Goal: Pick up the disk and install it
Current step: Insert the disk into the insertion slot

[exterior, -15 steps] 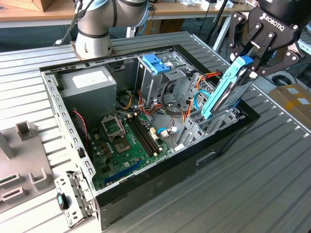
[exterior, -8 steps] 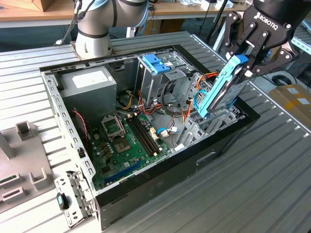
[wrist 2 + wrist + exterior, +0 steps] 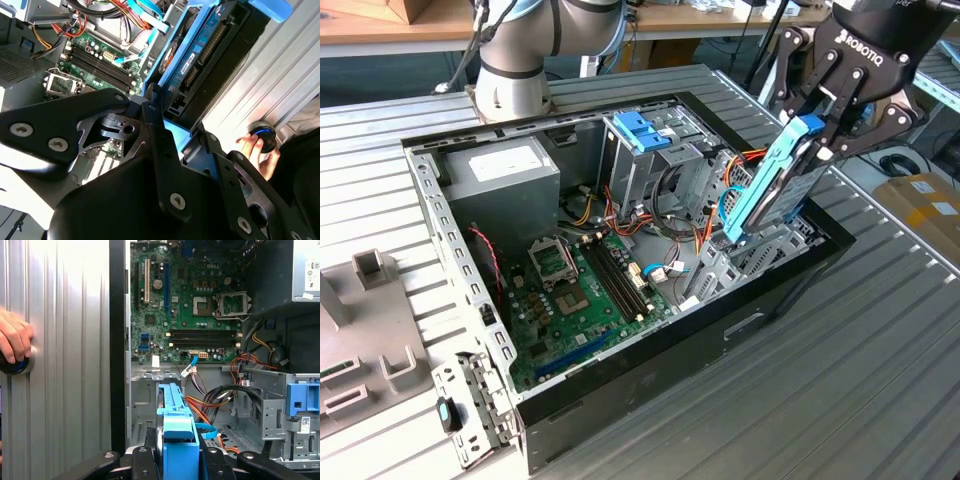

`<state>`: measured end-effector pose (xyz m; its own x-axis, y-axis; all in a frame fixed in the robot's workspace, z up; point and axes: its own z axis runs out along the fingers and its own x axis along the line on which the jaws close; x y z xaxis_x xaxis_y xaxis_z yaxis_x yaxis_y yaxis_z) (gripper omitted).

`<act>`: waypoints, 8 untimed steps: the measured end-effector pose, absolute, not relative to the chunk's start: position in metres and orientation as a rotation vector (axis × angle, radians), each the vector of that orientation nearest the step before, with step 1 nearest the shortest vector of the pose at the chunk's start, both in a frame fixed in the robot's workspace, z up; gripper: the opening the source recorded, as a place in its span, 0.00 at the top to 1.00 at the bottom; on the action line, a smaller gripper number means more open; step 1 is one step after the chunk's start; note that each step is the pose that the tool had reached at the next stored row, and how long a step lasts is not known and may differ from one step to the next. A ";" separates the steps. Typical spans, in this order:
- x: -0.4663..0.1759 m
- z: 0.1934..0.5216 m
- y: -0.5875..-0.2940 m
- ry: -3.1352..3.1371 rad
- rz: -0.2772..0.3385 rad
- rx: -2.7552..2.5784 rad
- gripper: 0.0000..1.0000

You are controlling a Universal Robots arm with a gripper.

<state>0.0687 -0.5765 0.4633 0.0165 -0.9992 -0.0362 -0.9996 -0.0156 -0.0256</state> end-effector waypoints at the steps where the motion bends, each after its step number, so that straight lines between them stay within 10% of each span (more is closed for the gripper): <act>1: 0.069 0.463 -0.576 2.173 0.012 -2.208 0.63; 8: 0.068 0.457 -0.572 2.173 0.012 -2.208 0.63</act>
